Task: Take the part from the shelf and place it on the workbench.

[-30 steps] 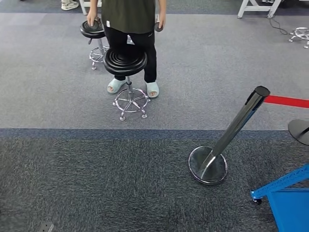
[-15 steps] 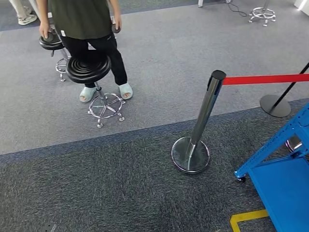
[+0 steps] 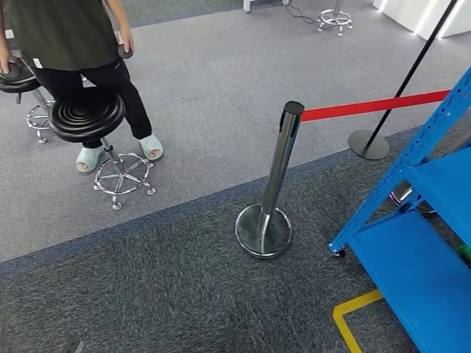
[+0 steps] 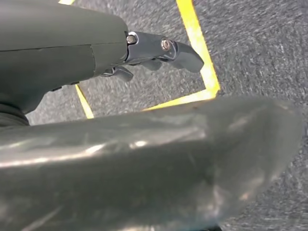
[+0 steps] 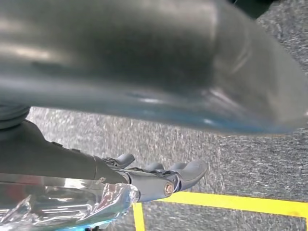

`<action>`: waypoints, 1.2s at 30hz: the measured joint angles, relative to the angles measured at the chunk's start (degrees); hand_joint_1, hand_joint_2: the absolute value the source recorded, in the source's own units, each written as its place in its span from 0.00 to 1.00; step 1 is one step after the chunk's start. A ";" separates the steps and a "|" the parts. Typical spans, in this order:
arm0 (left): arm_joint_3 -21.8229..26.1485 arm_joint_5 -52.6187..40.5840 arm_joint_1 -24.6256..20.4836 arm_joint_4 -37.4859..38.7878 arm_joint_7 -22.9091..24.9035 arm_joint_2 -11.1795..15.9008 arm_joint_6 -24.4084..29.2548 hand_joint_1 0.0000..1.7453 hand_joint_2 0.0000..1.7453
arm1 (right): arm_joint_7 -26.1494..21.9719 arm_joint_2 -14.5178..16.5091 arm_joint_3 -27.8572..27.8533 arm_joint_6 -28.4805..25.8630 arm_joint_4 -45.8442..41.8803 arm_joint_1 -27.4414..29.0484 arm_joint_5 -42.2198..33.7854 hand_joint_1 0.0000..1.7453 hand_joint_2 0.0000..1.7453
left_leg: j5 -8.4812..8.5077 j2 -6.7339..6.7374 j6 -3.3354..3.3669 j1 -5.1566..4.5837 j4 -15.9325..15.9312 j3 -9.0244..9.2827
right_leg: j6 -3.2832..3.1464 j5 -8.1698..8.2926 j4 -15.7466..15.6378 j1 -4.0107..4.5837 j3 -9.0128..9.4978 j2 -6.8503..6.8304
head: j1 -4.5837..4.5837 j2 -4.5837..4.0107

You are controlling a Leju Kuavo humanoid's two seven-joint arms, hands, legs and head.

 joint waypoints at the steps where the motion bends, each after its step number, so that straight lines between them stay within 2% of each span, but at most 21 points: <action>1: 0.01 0.09 0.19 0.00 0.02 -0.03 0.20 0.00 0.00 | -0.03 0.05 -0.01 -0.10 0.00 -0.18 0.17 0.00 0.00 | -0.06 0.90 0.18 -0.15 0.01 0.03 | 0.13 -2.07 3.97 0.00 -1.81 -1.24 | 0.13 0.00; 3: 0.05 0.16 0.34 0.00 0.15 -0.12 0.69 0.00 0.00 | -0.16 0.17 -0.02 -0.24 0.01 -0.28 0.47 0.00 0.00 | -0.18 2.71 0.29 -0.34 0.04 0.11 | 0.28 -4.16 9.57 -0.04 -4.20 -1.97 | 0.12 0.00; 4: 0.08 0.17 0.30 0.00 0.22 -0.17 0.84 0.00 0.00 | -0.25 0.20 -0.02 -0.33 0.02 -0.21 0.57 0.00 0.00 | -0.27 3.53 0.27 -0.37 0.04 0.23 | 0.30 -3.58 9.34 -0.05 -3.82 -2.10 | 0.13 0.00; 5: 0.10 0.18 0.24 0.00 0.28 -0.23 0.91 0.00 0.00 | -0.32 0.20 -0.03 -0.41 0.02 -0.14 0.64 0.00 0.00 | -0.39 4.27 0.18 -0.37 0.05 0.41 | 0.29 -2.18 7.01 -0.05 -2.38 -2.37 | 0.13 0.00; 8: 0.14 0.14 0.20 0.00 0.26 -0.26 0.17 0.00 0.00 | -0.49 0.23 -0.05 -0.61 0.02 -0.29 0.60 0.00 0.00 | -1.08 6.33 -0.62 -0.62 0.18 1.26 | -0.10 2.03 -3.88 0.11 3.98 -5.65 | 0.08 0.00; 9: 0.14 0.10 0.16 0.00 0.14 -0.21 -0.19 0.00 0.00 | -0.51 0.25 -0.06 -0.62 0.02 -0.37 0.53 0.00 0.00 | -1.25 6.91 -0.92 -0.75 0.19 1.52 | -0.35 2.46 -5.61 0.20 4.94 -6.26 | 0.01 0.00; 11: 0.13 -0.03 -0.03 0.00 -0.19 -0.15 -0.53 0.00 0.00 | -0.49 0.28 -0.14 -0.61 0.02 -0.37 0.29 0.00 0.00 | -1.34 8.01 -1.46 -0.79 -0.01 1.94 | -1.00 2.55 -5.93 0.34 4.85 -5.12 | -0.10 0.00; 12: 0.13 -0.09 -0.17 -0.01 -0.37 -0.15 -0.43 0.00 0.00 | -0.45 0.29 -0.24 -0.70 0.02 -0.32 -0.08 0.00 0.00 | -1.50 7.71 -1.81 -0.66 -0.02 2.07 | -1.33 2.67 -6.04 0.29 4.79 -4.44 | -0.12 0.00; 14: 0.11 -0.15 -0.34 -0.01 -0.76 -0.21 0.11 0.00 0.00 | -0.50 0.31 -0.83 -1.00 0.02 -0.39 -1.75 0.00 0.00 | -3.16 5.06 -2.39 -0.36 1.91 1.32 | -2.00 2.99 -6.34 0.06 4.79 -3.15 | -0.26 0.00; 16: 0.13 -0.03 -0.13 -0.01 -1.06 -0.26 0.87 0.00 0.00 | -0.83 0.56 -2.16 -1.77 0.02 -0.76 -4.00 0.00 0.00 | -6.79 2.03 -2.63 -0.22 8.74 -2.01 | -2.45 3.20 -6.47 -0.06 4.71 -1.70 | -0.43 0.00; 17: 0.13 0.05 0.05 0.00 -1.12 -0.31 1.18 0.00 0.00 | -1.04 0.76 -2.84 -2.24 0.02 -0.91 -4.80 0.00 0.00 | -8.31 1.55 -2.66 -0.23 12.62 -4.04 | -2.58 3.25 -6.48 -0.05 4.65 -0.90 | -0.45 0.00; 19: 0.14 0.15 0.24 -0.01 -0.80 -0.51 1.52 0.00 0.00 | -1.48 1.12 -3.98 -3.17 0.02 -0.94 -5.64 0.00 0.00 | -8.32 1.17 -2.59 -0.23 16.21 -6.44 | -2.62 3.32 -6.48 -0.05 4.60 0.91 | -0.47 0.00; 21: 0.14 0.15 0.23 -0.01 -0.03 -0.68 1.57 0.00 0.00 | -1.79 1.31 -4.73 -3.39 0.02 -0.92 -5.78 0.00 0.00 | -4.22 0.33 -2.37 -0.14 11.35 -4.74 | -2.42 3.45 -6.47 -0.15 4.64 2.70 | -0.46 0.00; 23: 0.13 -0.02 0.19 0.00 0.49 -0.70 1.76 0.00 0.00 | -1.59 1.38 -5.04 -2.89 0.02 -1.10 -5.21 0.00 0.00 | -0.85 -2.83 -2.20 0.23 4.00 -1.60 | -1.99 3.60 -6.33 -0.16 4.41 4.33 | -0.45 0.00; 25: 0.11 -0.55 0.08 0.00 0.61 -0.69 2.25 0.00 0.00 | -0.72 1.38 -5.05 -2.11 0.02 -1.14 -3.80 0.00 0.00 | -0.30 -4.87 -1.92 0.37 0.66 -0.23 | -1.27 3.88 -6.38 -0.19 3.89 5.81 | -0.47 0.00; 27: 0.06 -1.15 -0.13 0.00 0.61 -0.69 2.63 0.00 0.00 | 0.20 1.37 -5.01 -1.50 0.02 -0.78 -2.35 0.00 0.00 | -0.19 -3.66 -1.20 0.28 0.12 -0.06 | -0.42 4.26 -6.77 -0.38 3.36 6.95 | -0.47 0.00; 29: 0.03 -1.42 -0.30 0.00 0.58 -0.67 2.70 0.00 0.00 | 0.56 1.33 -4.99 -1.19 0.02 -0.46 -1.78 0.00 0.00 | 0.12 -1.98 -0.34 0.29 -0.26 0.09 | 0.13 2.92 -5.04 -0.25 2.30 3.95 | -0.17 0.00; 31: 0.03 -1.32 -0.12 0.00 0.55 -0.65 2.73 0.00 0.00 | 0.27 1.32 -4.99 -1.12 0.02 -0.63 -1.84 0.00 0.00 | 0.13 -0.06 0.16 0.08 -0.40 0.20 | 0.43 -1.00 1.39 -0.08 -0.55 -0.62 | 0.13 0.00; 33: 0.03 -0.98 0.16 0.00 0.50 -0.71 2.82 0.00 0.00 | -0.19 1.32 -4.98 -1.14 0.02 -0.79 -2.00 0.00 0.00 | 0.02 1.96 0.31 -0.16 -0.39 0.26 | 0.72 -4.00 8.21 -0.18 -3.52 -1.92 | 0.17 0.00; 34: 0.03 -0.81 0.18 0.00 0.46 -0.77 2.90 0.00 0.00 | -0.32 1.31 -4.98 -1.16 0.02 -0.73 -2.04 0.00 0.00 | -0.04 2.85 0.32 -0.22 -0.37 0.31 | 0.81 -4.01 9.20 -0.22 -3.76 -2.05 | 0.18 0.00; 36: 0.03 -0.63 0.08 0.00 0.43 -0.92 3.05 0.00 0.00 | -0.45 1.26 -5.00 -1.21 0.02 -0.53 -2.04 0.00 0.00 | -0.24 4.40 0.12 -0.24 -0.36 0.62 | 0.84 -1.33 4.66 -0.23 -0.82 -2.75 | 0.20 0.00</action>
